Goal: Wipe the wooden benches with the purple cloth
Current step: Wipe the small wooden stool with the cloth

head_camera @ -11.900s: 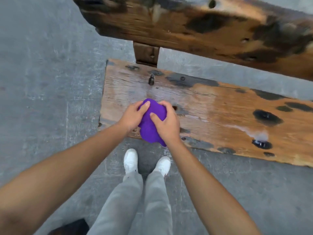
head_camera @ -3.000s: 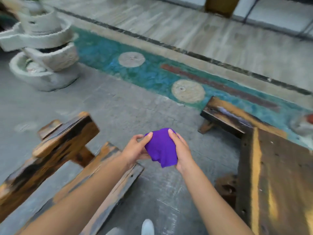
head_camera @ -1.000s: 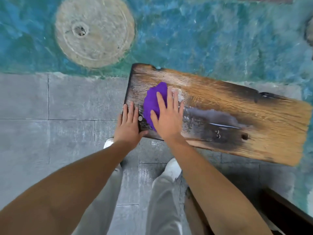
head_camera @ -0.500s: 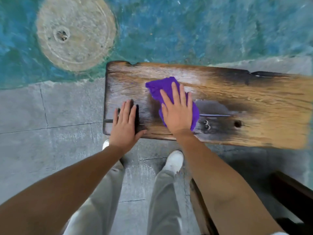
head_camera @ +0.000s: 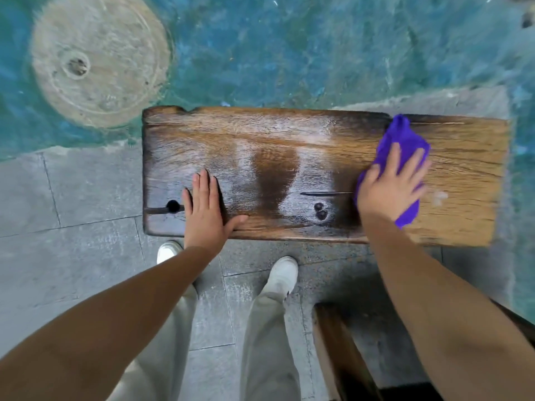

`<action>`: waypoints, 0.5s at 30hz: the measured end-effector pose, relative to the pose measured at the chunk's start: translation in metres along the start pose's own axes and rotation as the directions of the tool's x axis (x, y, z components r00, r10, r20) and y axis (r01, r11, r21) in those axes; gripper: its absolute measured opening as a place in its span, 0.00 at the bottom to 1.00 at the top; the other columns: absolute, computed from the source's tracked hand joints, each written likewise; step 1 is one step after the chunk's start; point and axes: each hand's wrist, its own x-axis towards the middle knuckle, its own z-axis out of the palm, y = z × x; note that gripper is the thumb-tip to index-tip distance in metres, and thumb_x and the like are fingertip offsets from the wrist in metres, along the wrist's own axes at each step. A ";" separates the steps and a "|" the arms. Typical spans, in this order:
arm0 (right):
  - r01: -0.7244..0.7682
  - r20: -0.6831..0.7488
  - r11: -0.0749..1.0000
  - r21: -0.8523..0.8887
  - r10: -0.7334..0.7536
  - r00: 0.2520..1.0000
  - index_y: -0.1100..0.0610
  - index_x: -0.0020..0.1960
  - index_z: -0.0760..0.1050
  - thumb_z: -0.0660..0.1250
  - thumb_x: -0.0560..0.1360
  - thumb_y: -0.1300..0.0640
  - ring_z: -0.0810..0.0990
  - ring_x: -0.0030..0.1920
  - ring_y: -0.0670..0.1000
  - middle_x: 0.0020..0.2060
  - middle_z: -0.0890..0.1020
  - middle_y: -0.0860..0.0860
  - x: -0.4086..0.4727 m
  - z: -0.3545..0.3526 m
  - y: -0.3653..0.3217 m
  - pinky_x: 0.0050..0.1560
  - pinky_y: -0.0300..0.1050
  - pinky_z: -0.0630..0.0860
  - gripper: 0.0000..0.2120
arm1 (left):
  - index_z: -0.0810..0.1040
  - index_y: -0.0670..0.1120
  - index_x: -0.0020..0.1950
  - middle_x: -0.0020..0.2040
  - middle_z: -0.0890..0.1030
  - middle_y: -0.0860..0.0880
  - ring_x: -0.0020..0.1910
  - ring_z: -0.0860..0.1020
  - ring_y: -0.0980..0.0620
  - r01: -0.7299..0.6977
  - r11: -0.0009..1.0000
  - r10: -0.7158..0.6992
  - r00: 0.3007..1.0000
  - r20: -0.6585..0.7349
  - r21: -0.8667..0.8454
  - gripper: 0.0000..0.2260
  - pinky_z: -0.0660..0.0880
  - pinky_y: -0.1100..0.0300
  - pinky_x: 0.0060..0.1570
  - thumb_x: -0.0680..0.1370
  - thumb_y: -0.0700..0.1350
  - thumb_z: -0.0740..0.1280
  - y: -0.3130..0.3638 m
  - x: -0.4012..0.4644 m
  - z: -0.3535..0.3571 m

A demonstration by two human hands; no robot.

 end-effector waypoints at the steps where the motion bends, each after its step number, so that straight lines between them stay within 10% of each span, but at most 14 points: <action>1: 0.069 0.000 0.998 -0.007 -0.069 0.998 0.45 0.82 0.59 0.57 0.80 0.46 0.50 0.82 0.64 0.83 0.53 0.57 -0.013 0.004 -0.024 0.76 0.73 0.53 0.30 | 0.45 0.39 0.82 0.83 0.43 0.40 0.82 0.43 0.41 -0.002 1.000 0.002 1.000 0.003 0.010 0.51 0.48 0.37 0.78 0.74 0.75 0.56 0.000 0.000 0.000; 10: 0.805 0.180 0.593 0.026 -0.795 0.579 0.43 0.79 0.63 0.55 0.83 0.45 0.52 0.83 0.62 0.83 0.56 0.52 -0.150 0.048 -0.183 0.77 0.71 0.51 0.25 | 0.51 0.37 0.81 0.82 0.48 0.39 0.82 0.45 0.41 -0.007 0.999 0.008 1.000 0.027 -0.052 0.46 0.47 0.37 0.78 0.75 0.65 0.64 -0.007 0.002 -0.003; 15: 0.682 0.149 0.728 -0.074 -0.668 0.729 0.41 0.80 0.61 0.55 0.82 0.44 0.55 0.82 0.61 0.83 0.56 0.53 -0.066 0.025 -0.081 0.78 0.69 0.55 0.27 | 0.49 0.37 0.81 0.83 0.46 0.40 0.82 0.45 0.41 0.000 1.000 0.000 1.000 0.031 0.009 0.53 0.48 0.38 0.78 0.72 0.76 0.53 -0.001 0.002 -0.002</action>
